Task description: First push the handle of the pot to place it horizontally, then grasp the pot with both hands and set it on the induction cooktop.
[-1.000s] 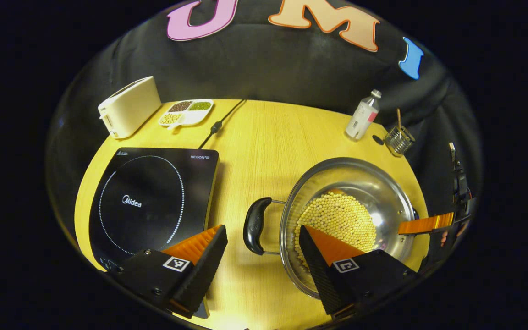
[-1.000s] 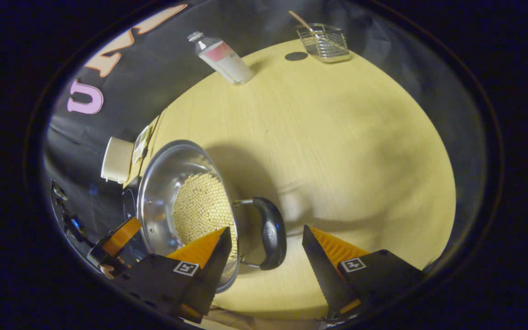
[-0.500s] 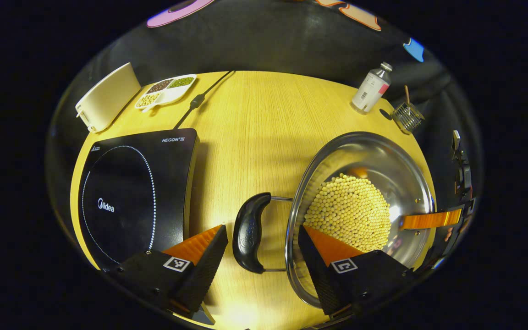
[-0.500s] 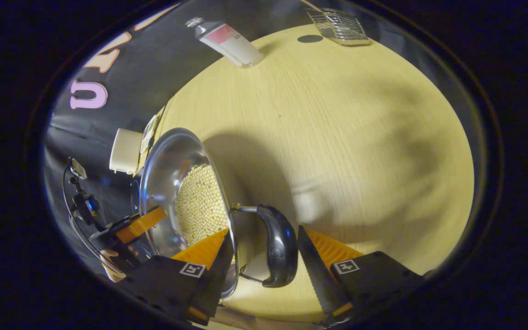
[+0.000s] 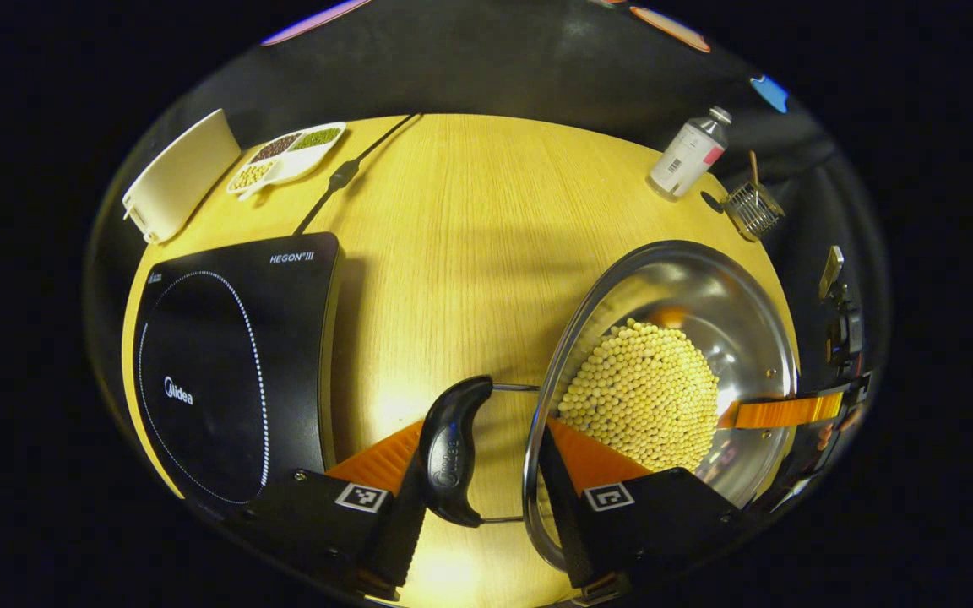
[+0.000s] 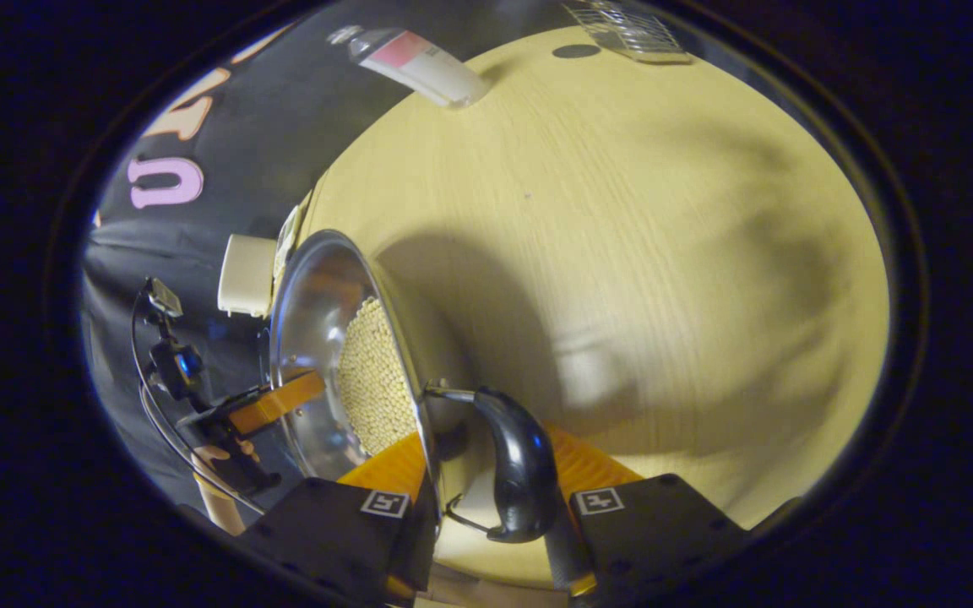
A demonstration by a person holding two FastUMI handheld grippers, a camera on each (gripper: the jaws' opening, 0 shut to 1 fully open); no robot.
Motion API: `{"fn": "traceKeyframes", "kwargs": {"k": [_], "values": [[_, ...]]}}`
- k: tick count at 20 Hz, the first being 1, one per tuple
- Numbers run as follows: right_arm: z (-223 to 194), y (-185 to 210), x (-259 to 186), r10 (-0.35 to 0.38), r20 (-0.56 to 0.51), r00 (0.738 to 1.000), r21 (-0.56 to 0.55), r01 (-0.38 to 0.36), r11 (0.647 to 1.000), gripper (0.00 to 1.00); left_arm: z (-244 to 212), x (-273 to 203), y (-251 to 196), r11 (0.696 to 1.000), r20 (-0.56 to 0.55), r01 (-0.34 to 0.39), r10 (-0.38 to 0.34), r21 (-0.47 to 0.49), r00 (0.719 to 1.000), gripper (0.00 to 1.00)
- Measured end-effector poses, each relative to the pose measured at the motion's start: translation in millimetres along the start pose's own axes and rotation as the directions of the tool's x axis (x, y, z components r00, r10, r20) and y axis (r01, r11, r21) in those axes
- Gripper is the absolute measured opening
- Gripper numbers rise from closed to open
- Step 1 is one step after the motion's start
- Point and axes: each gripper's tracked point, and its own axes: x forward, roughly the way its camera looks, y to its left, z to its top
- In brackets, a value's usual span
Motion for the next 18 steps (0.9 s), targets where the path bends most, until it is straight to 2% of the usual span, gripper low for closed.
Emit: {"fn": "traceKeyframes", "kwargs": {"k": [2, 7, 8, 9, 10, 12, 13, 14, 15, 16, 17, 18], "values": [[0.4, 2.2, 1.1, 0.007, -0.01, 1.0, 0.011, -0.006, 1.0, 0.51, -2.5, -2.4, -1.3, 0.999, -0.02, 0.012, -0.013, -0.04, 1.0, 0.67], [-3.7, -3.2, -2.8, 0.009, -0.019, 1.0, -0.009, -0.009, 1.0, 0.47, -8.9, -7.4, -7.4, 0.999, -0.018, 0.007, -0.008, -0.052, 1.0, 0.65], [-4.8, -5.4, -5.7, 0.008, -0.021, 1.0, -0.013, -0.008, 1.0, 0.53, -12.2, -9.5, -10.2, 0.999, -0.024, 0.011, -0.012, -0.053, 1.0, 0.64], [-4.8, -6.9, -8.6, 0.009, -0.022, 1.0, -0.013, -0.01, 1.0, 0.47, -16.2, -12.4, -13.2, 0.999, -0.027, 0.012, -0.013, -0.051, 1.0, 0.64], [-7.6, -7.6, -13.0, 0.011, -0.021, 1.0, -0.014, -0.011, 1.0, 0.47, -17.9, -15.5, -15.6, 0.999, -0.029, 0.013, -0.014, -0.041, 0.999, 0.65], [-11.2, -8.8, -20.5, 0.014, -0.02, 1.0, -0.01, -0.015, 1.0, 0.47, -23.8, -22.1, -20.1, 1.0, -0.042, 0.013, -0.014, -0.028, 0.999, 0.63], [-13.6, -9.8, -24.0, 0.016, -0.024, 1.0, -0.004, -0.016, 1.0, 0.53, -25.5, -26.3, -23.1, 1.0, -0.049, 0.013, -0.014, -0.021, 0.999, 0.65], [-17.4, -10.3, -27.9, 0.018, -0.023, 1.0, 0.0, -0.018, 1.0, 0.58, -25.8, -30.5, -24.8, 1.0, -0.05, 0.012, -0.012, -0.009, 0.999, 0.63], [-19.1, -10.3, -31.7, 0.022, -0.021, 1.0, 0.005, -0.022, 1.0, 0.47, -25.5, -34.5, -27.3, 1.0, -0.049, 0.011, -0.011, 0.003, 0.999, 0.63], [-22.3, -9.7, -36.8, 0.025, -0.019, 1.0, 0.009, -0.025, 1.0, 0.47, -25.2, -39.4, -29.2, 1.0, -0.045, 0.013, -0.012, 0.015, 0.999, 0.65], [-23.6, -8.2, -41.2, 0.028, -0.015, 0.999, 0.012, -0.028, 1.0, 0.47, -26.3, -45.3, -30.8, 1.0, -0.043, 0.016, -0.015, 0.026, 0.999, 0.63], [-27.8, -6.8, -46.5, 0.03, -0.01, 1.0, 0.013, -0.029, 0.999, 0.53, -27.1, -51.1, -32.3, 0.999, -0.044, 0.019, -0.017, 0.032, 0.999, 0.62]]}}
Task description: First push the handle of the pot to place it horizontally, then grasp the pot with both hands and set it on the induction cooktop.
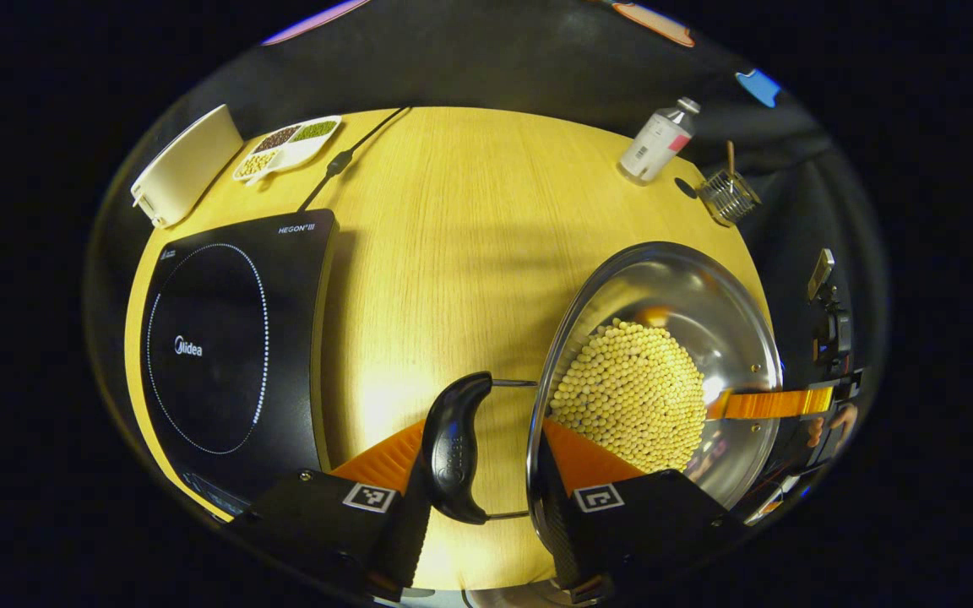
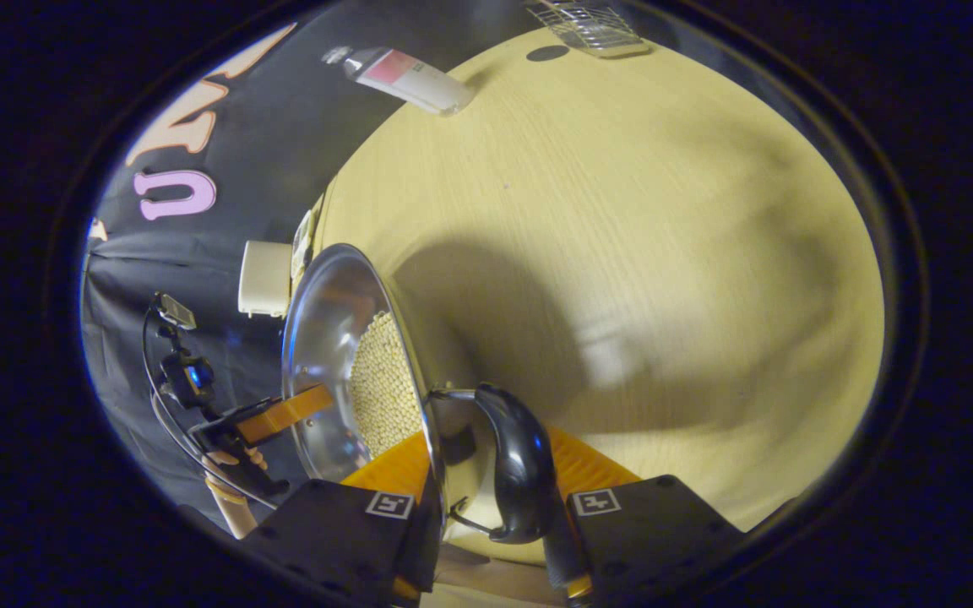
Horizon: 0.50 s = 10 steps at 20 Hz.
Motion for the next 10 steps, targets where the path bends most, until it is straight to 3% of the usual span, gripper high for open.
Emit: {"fn": "traceKeyframes", "kwargs": {"k": [1, 10], "values": [[-2.0, 2.8, -4.9, 0.0, 0.006, 1.0, -0.001, 0.0, 1.0, 0.47, -2.1, -5.6, -0.8, 1.0, 0.001, 0.003, -0.003, 0.004, 1.0, 0.64], [-47.2, 59.9, -29.7, -0.009, 0.079, 0.997, -0.039, 0.012, 0.999, 0.47, -14.5, -61.5, 30.6, 0.999, 0.034, 0.038, -0.038, 0.005, 0.999, 0.62]]}}
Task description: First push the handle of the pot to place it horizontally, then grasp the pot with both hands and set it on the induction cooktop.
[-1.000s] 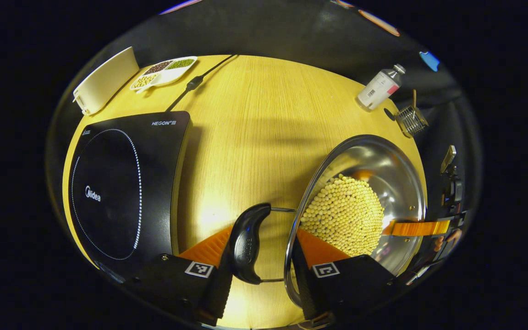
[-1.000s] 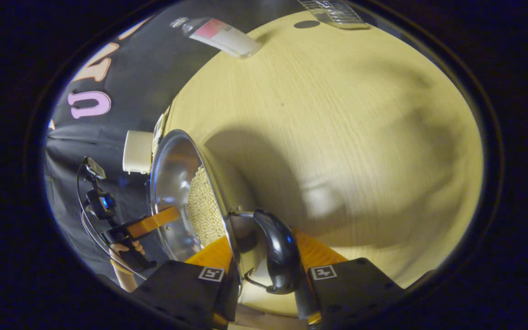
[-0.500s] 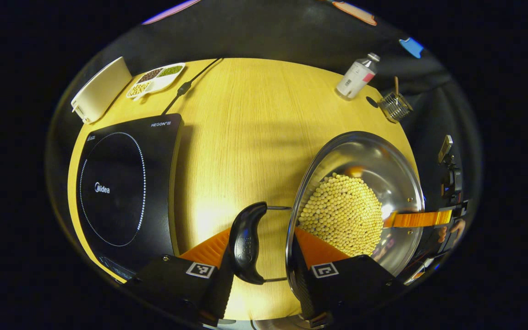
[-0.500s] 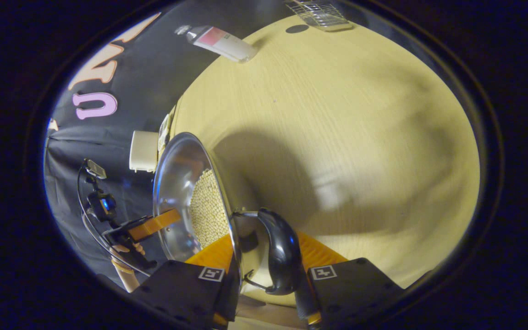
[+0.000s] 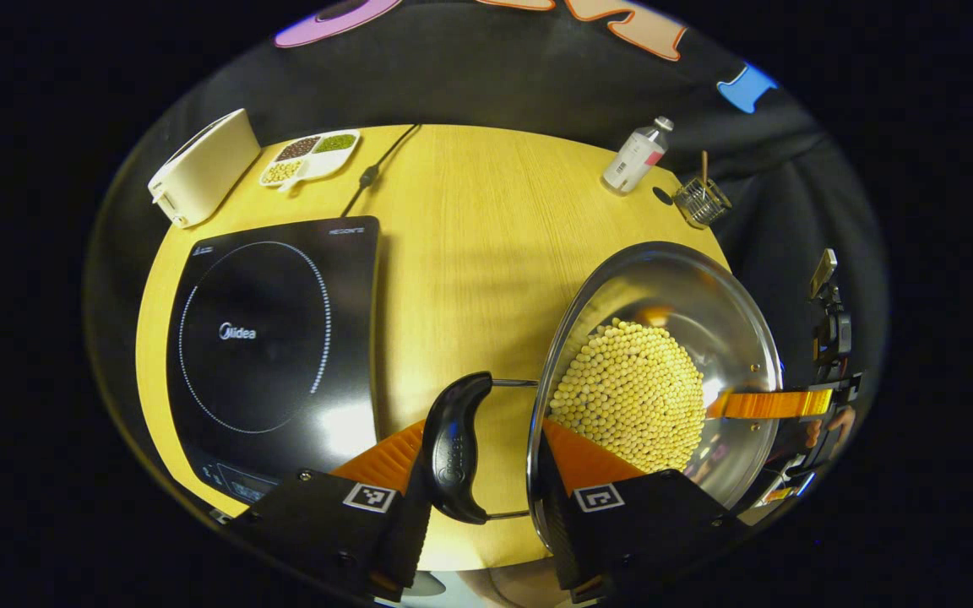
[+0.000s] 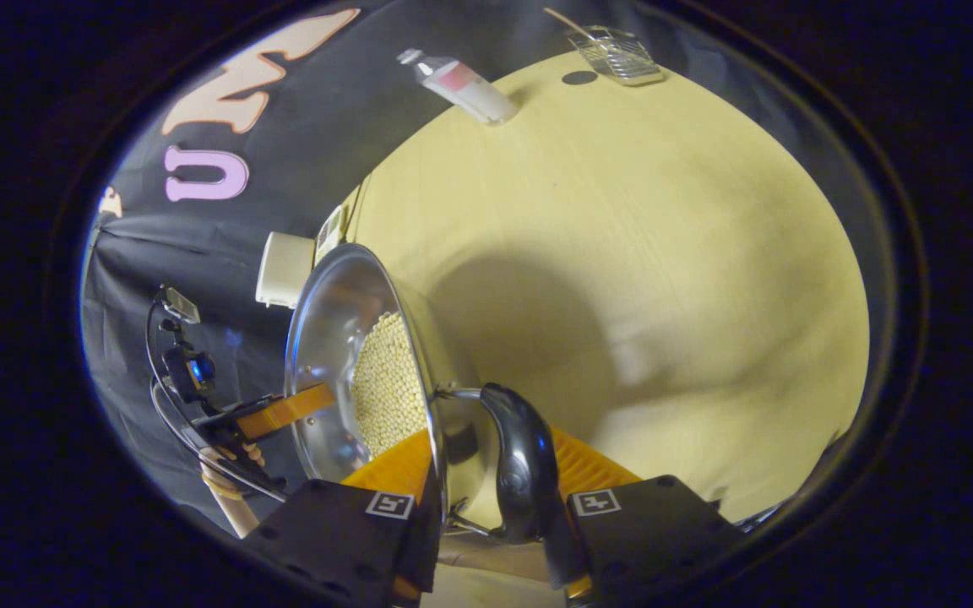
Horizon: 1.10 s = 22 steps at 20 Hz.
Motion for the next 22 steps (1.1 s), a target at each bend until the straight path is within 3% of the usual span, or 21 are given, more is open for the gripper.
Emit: {"fn": "traceKeyframes", "kwargs": {"k": [3, 4, 6, 7, 11, 12, 17, 18, 22], "values": [[-16.3, 32.0, 1.4, -0.015, 0.044, 0.999, 0.004, 0.015, 1.0, 0.53, -3.8, -19.3, 26.0, 1.0, 0.007, 0.025, -0.025, 0.014, 1.0, 0.62], [-24.1, 44.1, 1.6, -0.023, 0.063, 0.998, 0.012, 0.023, 1.0, 0.47, -3.3, -24.5, 36.4, 0.999, 0.01, 0.037, -0.038, 0.022, 0.999, 0.62], [-42.5, 67.5, 10.5, -0.04, 0.082, 0.996, 0.028, 0.038, 0.999, 0.47, -3.1, -33.7, 61.9, 0.998, 0.016, 0.058, -0.059, 0.035, 0.998, 0.62], [-52.6, 79.0, 16.4, -0.049, 0.084, 0.995, 0.033, 0.046, 0.998, 0.53, -3.5, -37.6, 76.6, 0.997, 0.018, 0.065, -0.066, 0.038, 0.998, 0.64], [-77.7, 130.2, 48.1, -0.06, 0.089, 0.994, 0.051, 0.056, 0.997, 0.47, -6.8, -49.5, 138.9, 0.996, 0.016, 0.074, -0.075, 0.051, 0.997, 0.62], [-81.3, 143.3, 57.1, -0.061, 0.089, 0.994, 0.045, 0.057, 0.997, 0.53, -6.5, -50.2, 153.6, 0.996, 0.019, 0.073, -0.073, 0.048, 0.997, 0.62], [-82.2, 201.2, 100.2, -0.056, 0.084, 0.995, -0.006, 0.057, 0.998, 0.53, -4.2, -53.8, 225.7, 0.999, 0.044, 0.051, -0.052, 0.009, 0.998, 0.62], [-80.1, 211.2, 109.2, -0.053, 0.083, 0.995, -0.015, 0.054, 0.998, 0.47, -1.8, -53.7, 239.1, 0.999, 0.049, 0.043, -0.043, 0.0, 0.998, 0.62], [-68.5, 242.7, 138.6, -0.05, 0.089, 0.995, -0.058, 0.055, 0.997, 0.46, 12.4, -55.6, 278.5, 1.0, 0.101, 0.014, -0.012, -0.026, 0.995, 0.62]]}}
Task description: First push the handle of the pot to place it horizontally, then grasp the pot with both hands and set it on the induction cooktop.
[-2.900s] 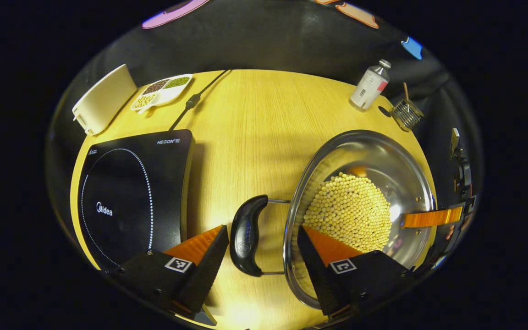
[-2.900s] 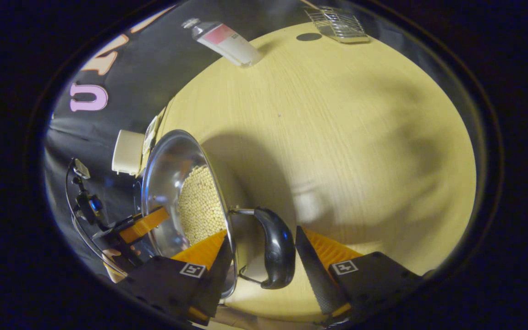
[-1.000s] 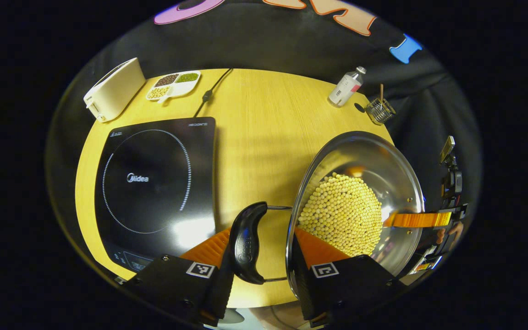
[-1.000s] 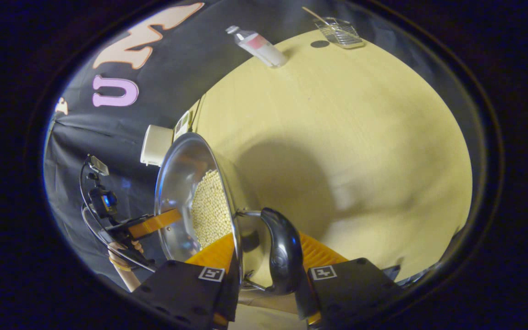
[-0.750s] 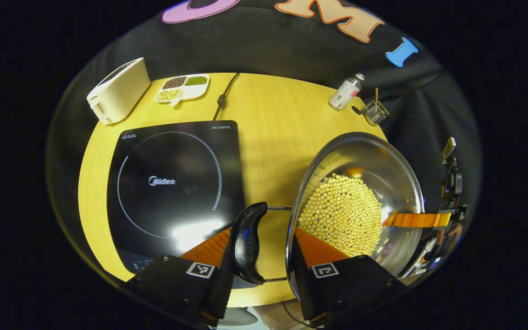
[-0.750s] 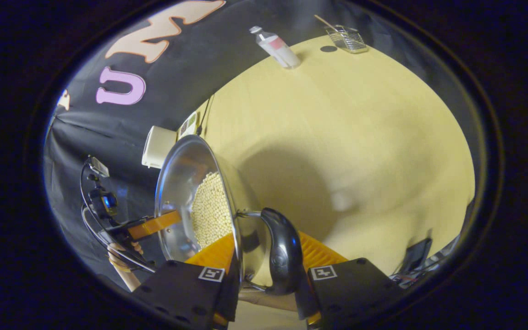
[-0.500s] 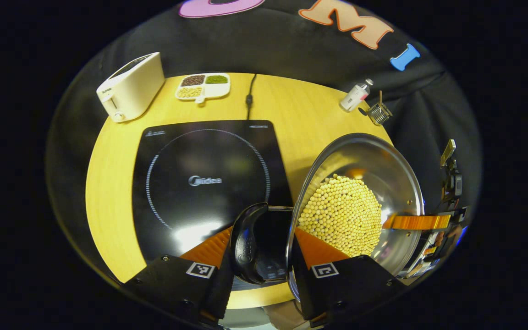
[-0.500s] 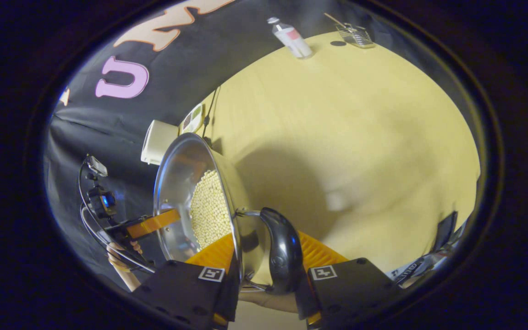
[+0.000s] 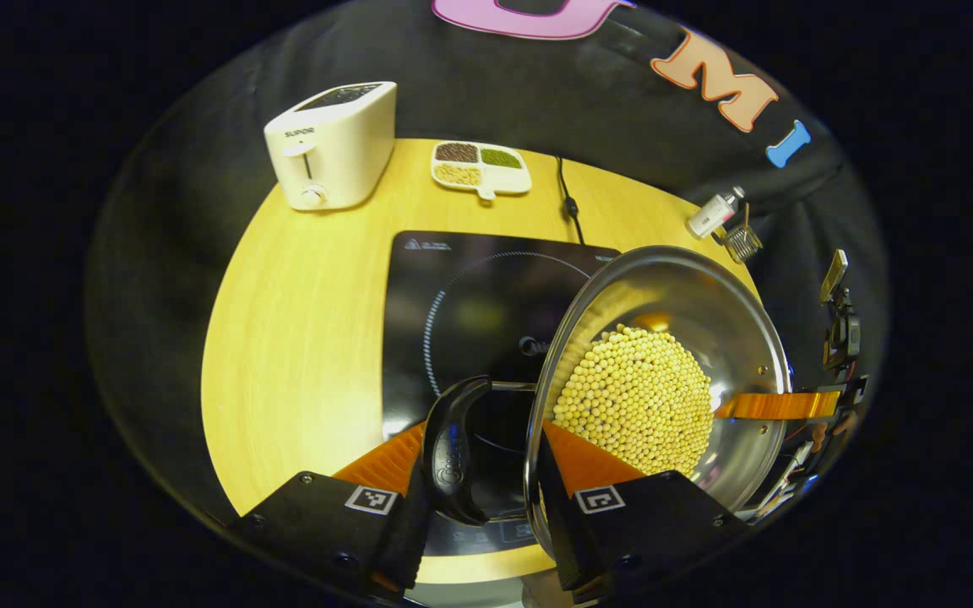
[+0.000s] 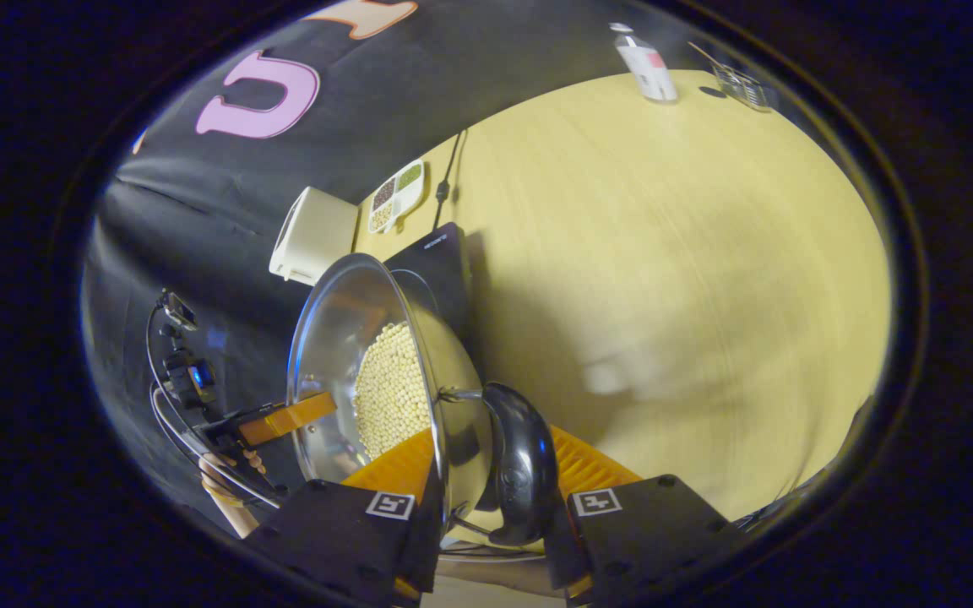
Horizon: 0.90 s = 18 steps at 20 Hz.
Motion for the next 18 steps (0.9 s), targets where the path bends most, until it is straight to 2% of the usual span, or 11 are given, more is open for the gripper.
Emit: {"fn": "traceKeyframes", "kwargs": {"k": [8, 11, 18], "values": [[19.6, 26.8, 49.3, -0.01, 0.013, 1.0, -0.04, 0.01, 0.999, 0.47, 23.4, 10.2, 47.7, 0.998, 0.072, -0.064, 0.065, -0.017, 0.995, 0.63], [29.1, 27.4, 61.4, -0.01, 0.014, 1.0, -0.04, 0.011, 0.999, 0.47, 31.5, 10.1, 53.3, 0.997, 0.109, -0.081, 0.081, -0.005, 0.991, 0.61], [36.2, 25.5, 74.0, -0.015, 0.011, 1.0, -0.018, 0.015, 1.0, 0.47, 36.7, 21.6, 59.0, 0.994, 0.101, -0.104, 0.102, 0.018, 0.99, 0.61]]}}
